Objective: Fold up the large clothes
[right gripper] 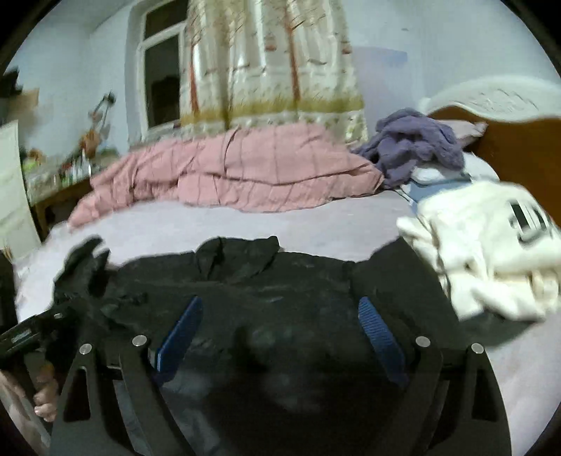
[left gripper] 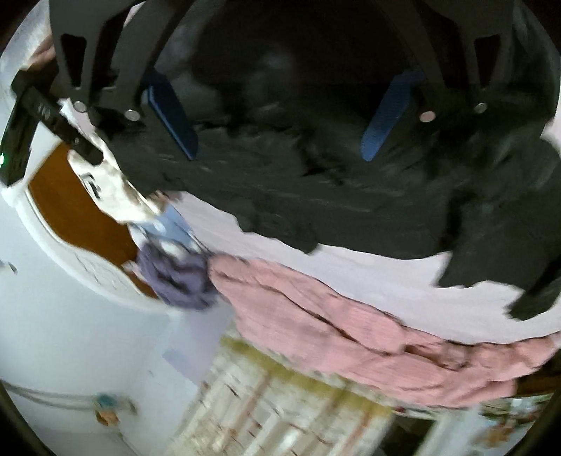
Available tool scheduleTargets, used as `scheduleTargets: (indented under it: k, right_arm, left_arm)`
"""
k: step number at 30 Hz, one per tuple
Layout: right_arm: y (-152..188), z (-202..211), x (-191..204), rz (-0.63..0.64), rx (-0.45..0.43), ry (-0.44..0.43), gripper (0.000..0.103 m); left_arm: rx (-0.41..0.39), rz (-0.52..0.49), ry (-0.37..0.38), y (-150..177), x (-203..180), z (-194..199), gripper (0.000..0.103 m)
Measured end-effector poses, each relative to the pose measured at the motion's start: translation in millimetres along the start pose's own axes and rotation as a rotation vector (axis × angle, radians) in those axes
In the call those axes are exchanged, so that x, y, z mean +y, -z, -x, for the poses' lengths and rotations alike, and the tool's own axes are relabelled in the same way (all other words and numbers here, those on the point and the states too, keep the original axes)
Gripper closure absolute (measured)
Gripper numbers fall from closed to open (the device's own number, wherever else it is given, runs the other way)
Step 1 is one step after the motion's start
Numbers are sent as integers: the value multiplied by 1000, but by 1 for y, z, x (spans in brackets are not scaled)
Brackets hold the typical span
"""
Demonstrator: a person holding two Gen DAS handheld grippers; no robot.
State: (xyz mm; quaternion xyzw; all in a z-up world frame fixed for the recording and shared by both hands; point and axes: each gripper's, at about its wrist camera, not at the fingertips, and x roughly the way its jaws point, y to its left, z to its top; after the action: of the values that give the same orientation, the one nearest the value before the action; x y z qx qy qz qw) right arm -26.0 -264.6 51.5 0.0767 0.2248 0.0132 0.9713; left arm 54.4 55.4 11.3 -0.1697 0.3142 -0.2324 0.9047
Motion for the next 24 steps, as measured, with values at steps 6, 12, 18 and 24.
scheduleTargets:
  k: [6, 12, 18, 24]
  right_arm:
    - [19, 5, -20, -101, -28, -18, 11]
    - [27, -9, -24, -80, 0, 31, 11]
    - [30, -15, -20, 0, -14, 87, 11]
    - [32, -19, -20, 3, 6, 87, 11]
  left_arm:
    - [366, -90, -191, -43, -7, -71, 22]
    - [412, -88, -157, -32, -3, -85, 95]
    - [191, -312, -406, -50, -30, -53, 96]
    - [99, -420, -677, -81, -18, -47, 96]
